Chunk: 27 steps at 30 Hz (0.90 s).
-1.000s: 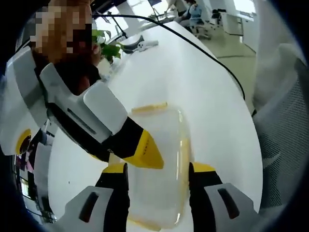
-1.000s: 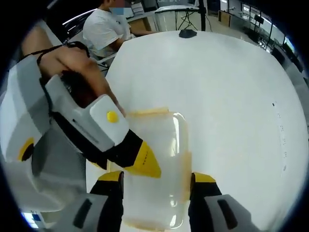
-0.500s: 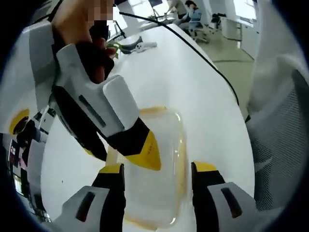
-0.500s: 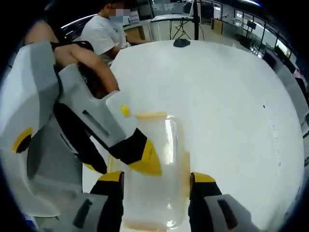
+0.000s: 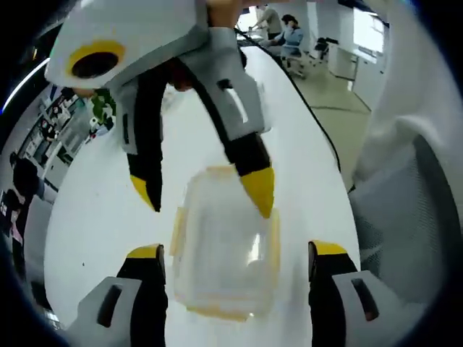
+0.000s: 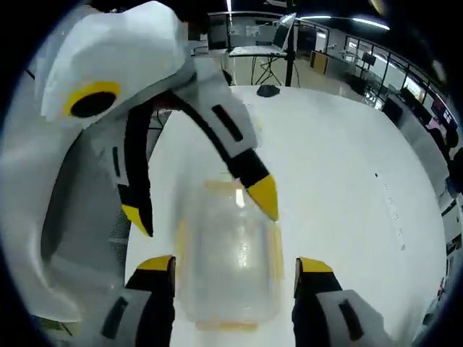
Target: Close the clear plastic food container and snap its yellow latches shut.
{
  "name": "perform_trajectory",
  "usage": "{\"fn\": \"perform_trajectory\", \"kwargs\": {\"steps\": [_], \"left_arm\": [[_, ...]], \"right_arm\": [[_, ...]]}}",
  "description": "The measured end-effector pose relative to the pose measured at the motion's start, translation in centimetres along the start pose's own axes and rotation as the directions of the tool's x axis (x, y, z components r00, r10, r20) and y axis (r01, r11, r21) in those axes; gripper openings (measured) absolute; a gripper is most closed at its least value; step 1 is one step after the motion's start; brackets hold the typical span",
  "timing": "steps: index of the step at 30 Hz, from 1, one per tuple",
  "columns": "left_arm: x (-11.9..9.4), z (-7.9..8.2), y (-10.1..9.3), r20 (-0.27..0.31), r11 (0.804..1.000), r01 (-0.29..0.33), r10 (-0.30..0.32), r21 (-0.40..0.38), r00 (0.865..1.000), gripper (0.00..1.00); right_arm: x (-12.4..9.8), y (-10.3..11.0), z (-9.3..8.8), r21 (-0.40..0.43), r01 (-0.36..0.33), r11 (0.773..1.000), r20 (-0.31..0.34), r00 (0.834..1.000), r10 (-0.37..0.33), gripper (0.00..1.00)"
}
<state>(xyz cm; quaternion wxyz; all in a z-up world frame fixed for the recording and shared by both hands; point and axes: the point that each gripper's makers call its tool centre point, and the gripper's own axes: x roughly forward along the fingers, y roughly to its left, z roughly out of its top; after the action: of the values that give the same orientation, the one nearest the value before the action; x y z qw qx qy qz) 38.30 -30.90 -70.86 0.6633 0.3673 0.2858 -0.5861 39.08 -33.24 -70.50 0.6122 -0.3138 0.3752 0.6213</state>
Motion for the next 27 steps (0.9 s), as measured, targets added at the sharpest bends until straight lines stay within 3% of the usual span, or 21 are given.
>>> {"fn": "perform_trajectory", "kwargs": {"steps": [4, 10, 14, 17, 23, 27], "left_arm": [[-0.6, -1.6, 0.9, -0.021, 1.0, 0.011, -0.012, -0.026, 1.0, 0.87], [0.3, -4.1, 0.4, -0.077, 0.997, 0.049, -0.053, -0.052, 0.996, 0.88], [1.4, -5.2, 0.1, -0.122, 0.997, 0.066, -0.07, -0.037, 0.99, 0.87], [1.7, -5.7, 0.4, -0.143, 0.998, 0.056, -0.057, -0.015, 0.988, 0.82], [2.4, -6.4, 0.4, -0.154, 0.997, 0.064, -0.068, -0.034, 0.986, 0.81], [2.7, -6.5, 0.4, -0.151, 0.998, 0.057, -0.061, -0.029, 0.987, 0.8]], "right_arm": [[0.0, 0.8, -1.3, 0.029, -0.006, 1.0, -0.005, 1.0, 0.006, 0.85], [1.1, 0.6, -3.9, -0.029, 0.051, 0.998, -0.057, 0.997, -0.052, 0.95], [1.9, 1.0, -4.5, 0.018, 0.046, 0.999, -0.052, 0.998, -0.045, 0.93], [2.4, 0.8, -5.1, -0.048, 0.079, 0.996, -0.07, 0.994, -0.082, 0.88], [2.9, 0.3, -4.9, -0.036, 0.111, 0.993, -0.056, 0.992, -0.113, 0.76], [3.1, 0.3, -4.8, -0.054, 0.11, 0.992, -0.063, 0.992, -0.113, 0.76]]}}
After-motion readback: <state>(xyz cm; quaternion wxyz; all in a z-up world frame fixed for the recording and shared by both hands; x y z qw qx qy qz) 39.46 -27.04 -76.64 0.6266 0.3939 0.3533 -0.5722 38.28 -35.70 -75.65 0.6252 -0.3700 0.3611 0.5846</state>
